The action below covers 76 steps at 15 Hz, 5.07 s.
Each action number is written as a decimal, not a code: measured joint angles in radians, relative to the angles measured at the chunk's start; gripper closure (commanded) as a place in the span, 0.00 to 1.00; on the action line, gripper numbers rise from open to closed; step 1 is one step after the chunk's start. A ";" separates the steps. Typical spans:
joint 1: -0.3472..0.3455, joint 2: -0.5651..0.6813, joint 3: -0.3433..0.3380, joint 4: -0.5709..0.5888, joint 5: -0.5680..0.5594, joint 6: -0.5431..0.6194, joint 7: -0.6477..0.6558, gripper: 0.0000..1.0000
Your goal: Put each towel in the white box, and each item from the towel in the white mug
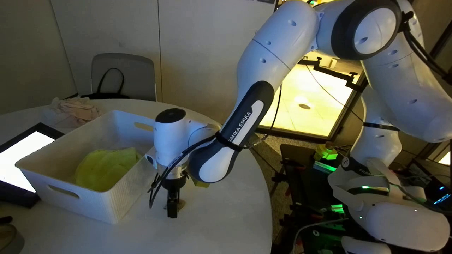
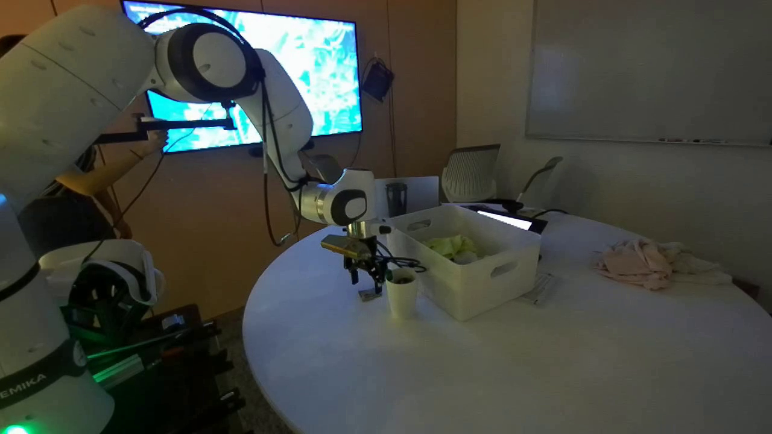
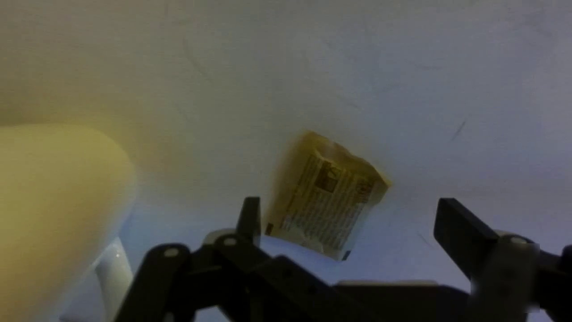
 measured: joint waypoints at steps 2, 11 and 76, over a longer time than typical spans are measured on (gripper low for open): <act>-0.003 0.011 -0.002 0.001 0.000 0.000 0.000 0.00; -0.009 0.041 -0.001 0.026 0.000 0.002 -0.001 0.00; -0.010 -0.314 -0.141 -0.137 -0.295 -0.129 0.049 0.93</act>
